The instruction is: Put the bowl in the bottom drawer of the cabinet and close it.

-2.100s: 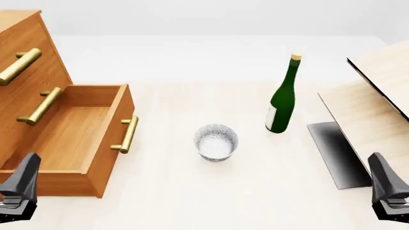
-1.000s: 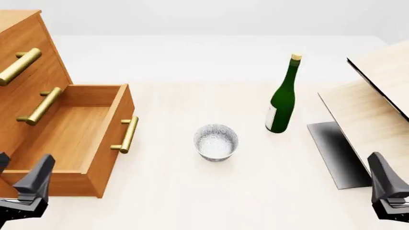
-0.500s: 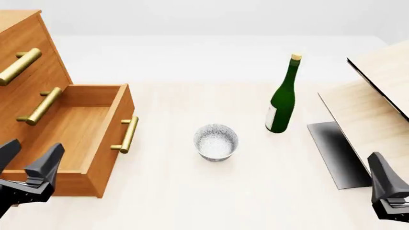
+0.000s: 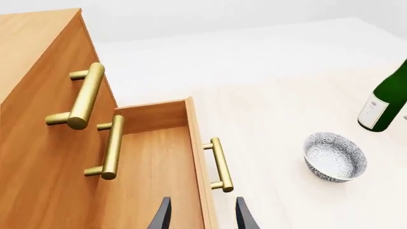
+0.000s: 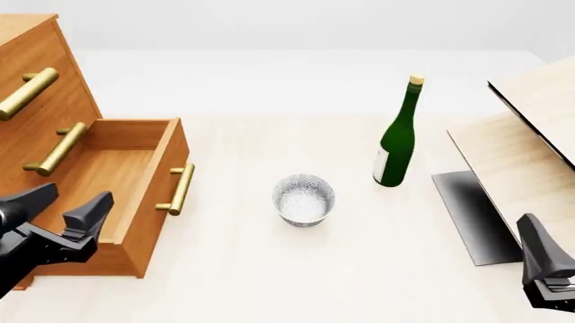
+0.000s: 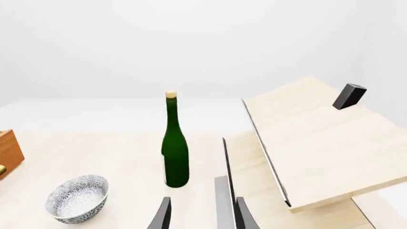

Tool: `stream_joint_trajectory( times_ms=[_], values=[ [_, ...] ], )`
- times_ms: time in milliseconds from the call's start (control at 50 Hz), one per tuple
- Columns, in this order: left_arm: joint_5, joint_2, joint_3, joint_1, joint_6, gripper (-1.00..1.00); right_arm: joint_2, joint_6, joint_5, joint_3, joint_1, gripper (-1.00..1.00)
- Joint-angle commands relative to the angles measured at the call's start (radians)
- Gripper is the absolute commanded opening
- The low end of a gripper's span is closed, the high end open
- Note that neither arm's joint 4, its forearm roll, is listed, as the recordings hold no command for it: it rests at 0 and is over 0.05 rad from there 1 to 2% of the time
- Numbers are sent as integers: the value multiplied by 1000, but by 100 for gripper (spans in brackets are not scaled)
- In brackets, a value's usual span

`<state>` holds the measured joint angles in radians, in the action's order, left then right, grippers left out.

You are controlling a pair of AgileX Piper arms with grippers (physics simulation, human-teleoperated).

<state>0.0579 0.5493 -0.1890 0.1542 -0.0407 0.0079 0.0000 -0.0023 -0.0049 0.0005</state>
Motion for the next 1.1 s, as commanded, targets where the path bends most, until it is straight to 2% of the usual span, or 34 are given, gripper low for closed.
stream_joint_trajectory(
  times_ms=[20, 180, 200, 260, 360, 400, 420, 440, 460, 500, 580, 600, 680, 700, 740, 760, 820, 840, 880, 900, 1100],
  values=[
    [-38, 45, -39, 34, 16, 100, -1, 0, 0, 1, 0, 100],
    [-66, 63, -56, 40, 30, 100, -1, 0, 0, 1, 0, 100],
    [-78, 72, -65, 49, 50, 100, -1, 0, 0, 1, 0, 100],
    [-93, 73, -75, 45, 30, 100, -1, 0, 0, 1, 0, 100],
    [-105, 96, -91, 42, 45, 100, -1, 0, 0, 1, 0, 100],
    [-111, 125, -102, 62, 95, 100, -1, 0, 0, 1, 0, 100],
    [-116, 124, -108, 52, 68, 100, -1, 0, 0, 1, 0, 100],
    [-122, 126, -113, 55, 73, 100, -1, 0, 0, 1, 0, 100],
    [-127, 142, -121, 68, 107, 100, -1, 0, 0, 1, 0, 100],
    [-139, 141, -134, 60, 84, 100, -1, 0, 0, 1, 0, 100],
    [-138, 168, -145, 64, 97, 100, -1, 0, 0, 1, 0, 100],
    [-140, 184, -150, 80, 131, 100, -1, 0, 0, 1, 0, 100],
    [-146, 210, -165, 69, 131, 100, -1, 0, 0, 1, 0, 100],
    [-152, 222, -172, 79, 151, 100, -1, 0, 0, 1, 0, 100],
    [-160, 225, -180, 71, 137, 100, -1, 0, 0, 1, 0, 100],
    [-163, 243, -185, 82, 175, 100, -1, 0, 0, 1, 0, 100],
    [-166, 245, -192, 69, 146, 100, -1, 0, 0, 1, 0, 100],
    [-164, 262, -195, 76, 171, 100, -1, 0, 0, 1, 0, 100],
    [-161, 274, -199, 67, 153, 100, -1, 0, 0, 1, 0, 100],
    [-156, 288, -200, 73, 172, 100, -1, 0, 0, 1, 0, 100],
    [-142, 352, -218, 84, 204, 100, -1, 0, 0, 1, 0, 100]
  ],
)
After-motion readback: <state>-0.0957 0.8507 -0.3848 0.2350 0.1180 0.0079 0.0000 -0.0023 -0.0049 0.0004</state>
